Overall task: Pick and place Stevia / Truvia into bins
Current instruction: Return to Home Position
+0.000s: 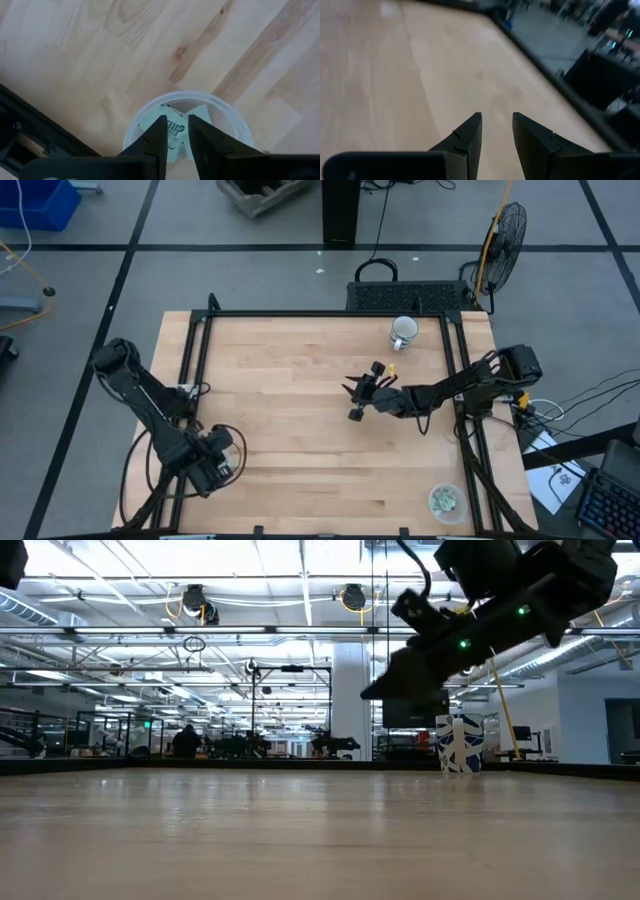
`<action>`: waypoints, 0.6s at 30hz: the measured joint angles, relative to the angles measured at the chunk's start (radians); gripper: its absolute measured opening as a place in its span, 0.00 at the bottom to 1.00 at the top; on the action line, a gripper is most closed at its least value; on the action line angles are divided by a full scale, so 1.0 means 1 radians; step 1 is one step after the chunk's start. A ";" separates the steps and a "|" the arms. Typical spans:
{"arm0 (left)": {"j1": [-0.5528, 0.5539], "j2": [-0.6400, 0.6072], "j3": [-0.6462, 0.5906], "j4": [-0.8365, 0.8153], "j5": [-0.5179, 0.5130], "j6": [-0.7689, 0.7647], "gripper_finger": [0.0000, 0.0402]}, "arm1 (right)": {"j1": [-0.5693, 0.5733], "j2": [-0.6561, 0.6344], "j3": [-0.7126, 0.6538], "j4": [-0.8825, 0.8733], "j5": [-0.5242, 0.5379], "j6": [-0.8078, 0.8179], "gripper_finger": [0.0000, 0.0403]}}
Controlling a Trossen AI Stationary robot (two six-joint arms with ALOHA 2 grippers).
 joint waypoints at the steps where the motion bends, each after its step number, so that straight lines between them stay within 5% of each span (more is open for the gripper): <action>1: 0.004 -0.003 0.000 -0.002 0.006 0.022 0.21 | -0.003 0.000 0.000 0.034 -0.001 -0.036 0.26; 6: 0.053 -0.066 0.000 -0.003 -0.021 0.050 0.21 | 0.015 -0.052 0.002 0.139 -0.078 -0.262 0.26; 18: 0.144 -0.448 0.035 -0.072 -0.552 0.581 0.21 | 0.095 -0.613 0.007 -0.291 0.031 -0.305 0.26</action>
